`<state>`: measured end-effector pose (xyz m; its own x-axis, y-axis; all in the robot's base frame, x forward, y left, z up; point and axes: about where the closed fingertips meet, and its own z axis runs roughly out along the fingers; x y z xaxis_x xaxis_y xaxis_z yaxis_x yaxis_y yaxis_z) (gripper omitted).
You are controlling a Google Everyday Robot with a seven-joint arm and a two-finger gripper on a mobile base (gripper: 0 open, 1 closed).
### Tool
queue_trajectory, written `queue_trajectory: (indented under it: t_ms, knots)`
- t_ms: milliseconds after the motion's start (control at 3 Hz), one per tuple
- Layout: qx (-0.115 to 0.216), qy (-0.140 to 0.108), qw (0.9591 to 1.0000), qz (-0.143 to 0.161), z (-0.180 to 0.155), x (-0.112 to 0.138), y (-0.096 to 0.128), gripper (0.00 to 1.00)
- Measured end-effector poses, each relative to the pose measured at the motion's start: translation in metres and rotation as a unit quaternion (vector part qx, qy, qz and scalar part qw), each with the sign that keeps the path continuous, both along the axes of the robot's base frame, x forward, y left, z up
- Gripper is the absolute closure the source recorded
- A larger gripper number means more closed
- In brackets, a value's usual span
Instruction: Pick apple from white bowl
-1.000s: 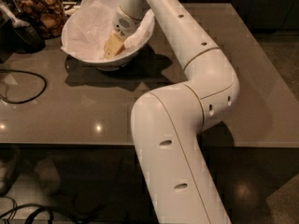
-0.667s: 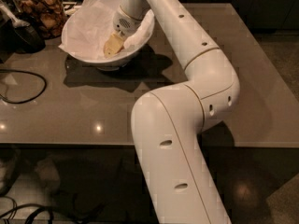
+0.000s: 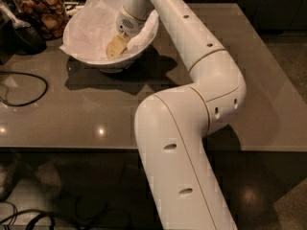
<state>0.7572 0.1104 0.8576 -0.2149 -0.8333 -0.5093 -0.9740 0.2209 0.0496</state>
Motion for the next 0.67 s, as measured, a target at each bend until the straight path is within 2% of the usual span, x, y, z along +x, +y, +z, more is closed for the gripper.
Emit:
queue_trajectory:
  t_ms: [667]
  knots:
    - [0.006,-0.015,0.9995,-0.028,0.028,-0.002,0.004,1.00]
